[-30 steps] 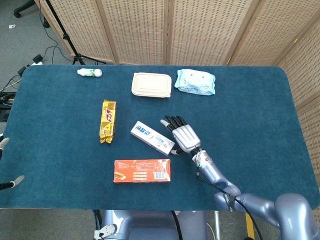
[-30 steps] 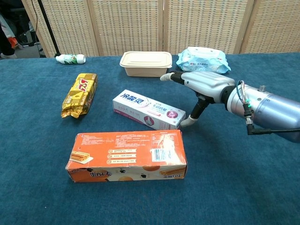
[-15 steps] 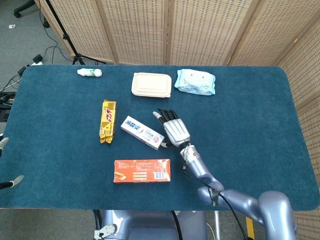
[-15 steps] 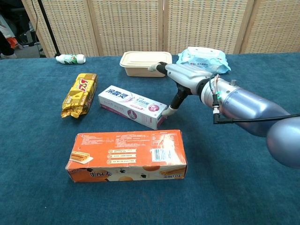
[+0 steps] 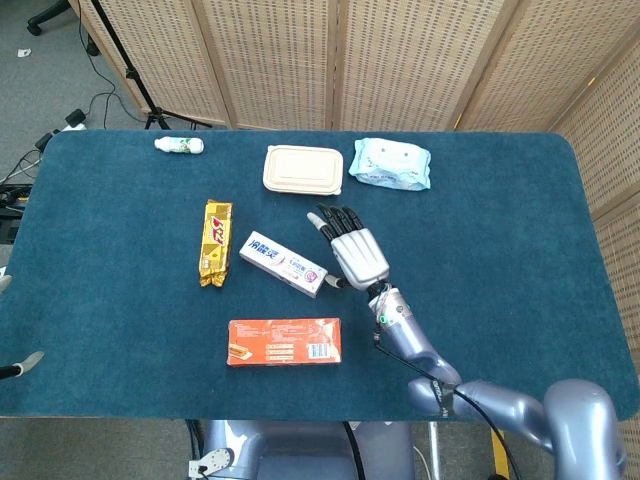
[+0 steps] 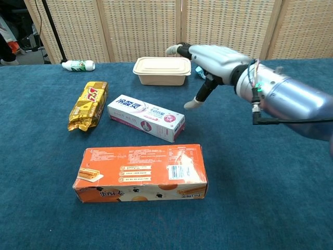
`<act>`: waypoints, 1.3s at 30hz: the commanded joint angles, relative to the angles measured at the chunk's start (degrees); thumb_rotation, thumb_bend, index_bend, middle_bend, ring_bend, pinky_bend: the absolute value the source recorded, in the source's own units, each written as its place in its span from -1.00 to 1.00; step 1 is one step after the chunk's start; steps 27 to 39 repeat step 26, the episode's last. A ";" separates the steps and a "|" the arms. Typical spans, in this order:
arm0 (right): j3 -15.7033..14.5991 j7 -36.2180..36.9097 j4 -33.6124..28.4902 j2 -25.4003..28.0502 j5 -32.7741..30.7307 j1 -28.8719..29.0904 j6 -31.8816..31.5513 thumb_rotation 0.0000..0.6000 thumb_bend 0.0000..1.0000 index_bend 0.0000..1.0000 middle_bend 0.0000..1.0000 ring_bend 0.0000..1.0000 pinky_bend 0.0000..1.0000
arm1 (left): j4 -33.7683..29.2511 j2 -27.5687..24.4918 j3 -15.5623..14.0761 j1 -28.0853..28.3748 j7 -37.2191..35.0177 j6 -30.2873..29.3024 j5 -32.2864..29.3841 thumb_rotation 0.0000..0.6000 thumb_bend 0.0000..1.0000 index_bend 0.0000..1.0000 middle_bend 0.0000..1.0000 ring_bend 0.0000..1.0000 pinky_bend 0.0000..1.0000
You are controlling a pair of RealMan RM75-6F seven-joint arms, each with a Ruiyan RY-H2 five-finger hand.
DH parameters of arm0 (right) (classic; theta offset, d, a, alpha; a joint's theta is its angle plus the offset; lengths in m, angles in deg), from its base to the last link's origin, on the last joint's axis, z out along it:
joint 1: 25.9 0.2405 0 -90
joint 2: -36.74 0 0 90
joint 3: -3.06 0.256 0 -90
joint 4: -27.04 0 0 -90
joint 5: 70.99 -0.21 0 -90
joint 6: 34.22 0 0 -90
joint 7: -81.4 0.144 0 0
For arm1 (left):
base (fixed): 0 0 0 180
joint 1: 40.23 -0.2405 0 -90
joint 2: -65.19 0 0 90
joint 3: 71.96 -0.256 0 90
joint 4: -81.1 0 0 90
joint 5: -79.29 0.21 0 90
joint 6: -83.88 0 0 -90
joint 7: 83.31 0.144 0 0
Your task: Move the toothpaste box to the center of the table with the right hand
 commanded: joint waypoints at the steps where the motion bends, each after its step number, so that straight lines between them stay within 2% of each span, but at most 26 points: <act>1: -4.70 -1.85 -12.22 10.59 8.13 -7.08 -9.88 1.00 -1.00 -1.00 -1.00 -1.00 -1.00 | 0.25 0.01 -0.34 -0.41 -0.33 -0.90 0.97 1.00 -1.00 -1.00 -1.00 -1.00 -1.00; 9: -12.65 4.67 -14.34 20.36 16.65 -17.60 -21.98 1.00 -1.00 -1.00 -1.00 -1.00 -1.00 | 0.29 0.54 -1.03 -0.94 0.39 -2.43 3.06 1.00 -1.00 -1.00 -1.00 -1.00 -1.00; 15: -16.57 13.37 -9.17 25.76 19.03 -25.36 -30.06 1.00 -1.00 -0.98 -1.00 -1.00 -1.00 | 0.56 2.09 -0.80 -0.83 3.35 -2.92 3.09 1.00 -1.00 -1.00 -1.00 -1.00 -1.00; 19: -17.81 16.41 -7.99 27.79 17.57 -29.57 -32.56 1.00 -1.00 -0.99 -1.00 -1.00 -1.00 | 0.78 3.28 -0.64 -0.76 5.32 -3.70 3.68 1.00 -1.00 -1.00 -1.00 -1.00 -1.00; 26: -17.84 14.69 -7.42 27.28 14.39 -34.30 -34.57 1.00 -1.00 -1.00 -1.00 -1.00 -1.00 | 1.37 4.59 -0.32 -1.09 6.09 -5.31 4.24 1.00 -1.00 -1.00 -1.00 -1.00 -1.00; 39: -17.84 14.69 -7.42 27.28 14.39 -34.30 -34.57 1.00 -1.00 -1.00 -1.00 -1.00 -1.00 | 1.37 4.59 -0.32 -1.09 6.09 -5.31 4.24 1.00 -1.00 -1.00 -1.00 -1.00 -1.00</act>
